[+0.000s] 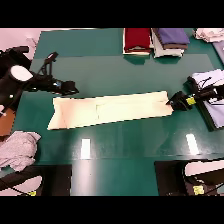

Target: Fold the shirts.

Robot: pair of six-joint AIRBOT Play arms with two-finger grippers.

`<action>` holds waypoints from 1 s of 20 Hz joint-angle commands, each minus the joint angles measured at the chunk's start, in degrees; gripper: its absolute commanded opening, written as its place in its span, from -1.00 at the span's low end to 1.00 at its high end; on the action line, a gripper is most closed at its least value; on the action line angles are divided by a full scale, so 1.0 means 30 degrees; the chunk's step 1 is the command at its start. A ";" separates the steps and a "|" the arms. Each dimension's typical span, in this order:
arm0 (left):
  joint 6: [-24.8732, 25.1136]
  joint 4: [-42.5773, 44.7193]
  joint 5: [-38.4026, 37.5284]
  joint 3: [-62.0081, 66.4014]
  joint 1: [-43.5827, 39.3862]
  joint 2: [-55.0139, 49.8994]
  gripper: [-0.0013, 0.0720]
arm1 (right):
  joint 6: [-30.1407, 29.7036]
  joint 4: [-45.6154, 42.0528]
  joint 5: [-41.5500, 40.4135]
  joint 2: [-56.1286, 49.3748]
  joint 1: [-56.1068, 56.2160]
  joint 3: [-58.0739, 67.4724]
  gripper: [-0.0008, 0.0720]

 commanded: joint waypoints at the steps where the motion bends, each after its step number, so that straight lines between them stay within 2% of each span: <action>1: -0.1275 -0.0073 0.1989 0.0022 -0.2339 -0.0860 -0.89 | -0.0889 0.1457 -0.1384 -0.0896 0.1166 -0.0430 0.26; 4: -0.1472 -0.0117 0.3337 0.0262 -0.4284 -0.2419 -0.89 | -0.1260 0.1435 -0.1923 -0.0743 0.2805 0.0627 -0.81; 5: -0.1647 -0.0102 0.3526 0.0590 -0.4881 -0.3089 -0.89 | -0.1319 0.1435 -0.1836 -0.0430 0.3198 0.1122 -0.93; 8: -0.1712 -0.0109 0.3512 0.2208 -0.6346 -0.5457 -0.89 | -0.1268 0.1435 -0.1661 0.1457 0.4306 0.3009 -0.93; 12: -0.1865 -0.0087 0.3417 0.3723 -0.7315 -0.7766 -0.89 | 0.0131 0.1450 -0.1377 0.3985 0.5821 0.6142 -0.93; 20: -0.2208 -0.0073 0.3759 0.4160 -0.7380 -0.8939 -0.89 | 0.1909 0.1443 -0.0372 0.4779 1.0105 1.0826 -0.93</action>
